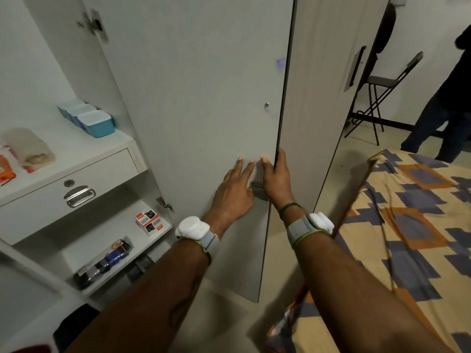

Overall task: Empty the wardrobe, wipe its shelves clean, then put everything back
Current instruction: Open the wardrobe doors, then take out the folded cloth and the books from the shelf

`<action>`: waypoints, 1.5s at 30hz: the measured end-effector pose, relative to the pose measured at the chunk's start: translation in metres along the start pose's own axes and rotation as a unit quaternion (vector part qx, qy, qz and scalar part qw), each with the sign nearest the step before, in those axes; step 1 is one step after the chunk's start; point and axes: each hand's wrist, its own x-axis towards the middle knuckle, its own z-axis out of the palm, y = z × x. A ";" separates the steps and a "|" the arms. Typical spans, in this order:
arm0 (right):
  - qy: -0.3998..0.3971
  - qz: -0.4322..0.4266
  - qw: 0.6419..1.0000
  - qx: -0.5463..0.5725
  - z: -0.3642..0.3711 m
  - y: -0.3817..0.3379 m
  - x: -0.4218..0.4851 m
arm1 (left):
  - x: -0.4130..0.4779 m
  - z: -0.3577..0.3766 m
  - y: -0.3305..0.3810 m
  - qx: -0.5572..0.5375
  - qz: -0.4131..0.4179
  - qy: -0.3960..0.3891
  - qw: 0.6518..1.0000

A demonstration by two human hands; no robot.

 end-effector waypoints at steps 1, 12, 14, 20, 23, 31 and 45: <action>0.006 0.003 1.000 -0.013 0.001 0.003 -0.005 | 0.000 0.000 -0.001 -0.002 -0.001 -0.002 1.000; -0.122 0.090 0.949 -0.277 0.075 0.038 -0.154 | -0.086 0.002 -0.103 -0.042 -0.148 0.016 0.988; -0.184 0.084 0.937 -0.283 0.091 0.045 -0.171 | -0.126 0.003 -0.129 -0.045 -0.211 0.002 0.977; -0.409 0.046 0.884 -0.222 0.161 0.035 -0.218 | -0.249 -0.026 -0.193 -0.063 -0.357 0.024 0.932; -0.466 0.014 0.861 -0.204 0.197 0.022 -0.247 | -0.302 -0.045 -0.210 -0.057 -0.408 0.044 0.910; -0.554 -0.108 0.799 -0.207 0.313 -0.043 -0.309 | -0.412 -0.124 -0.278 -0.047 -0.496 0.171 0.850; -0.520 -0.147 0.830 -0.139 0.533 -0.183 -0.364 | -0.488 -0.315 -0.442 -0.014 -0.462 0.294 0.837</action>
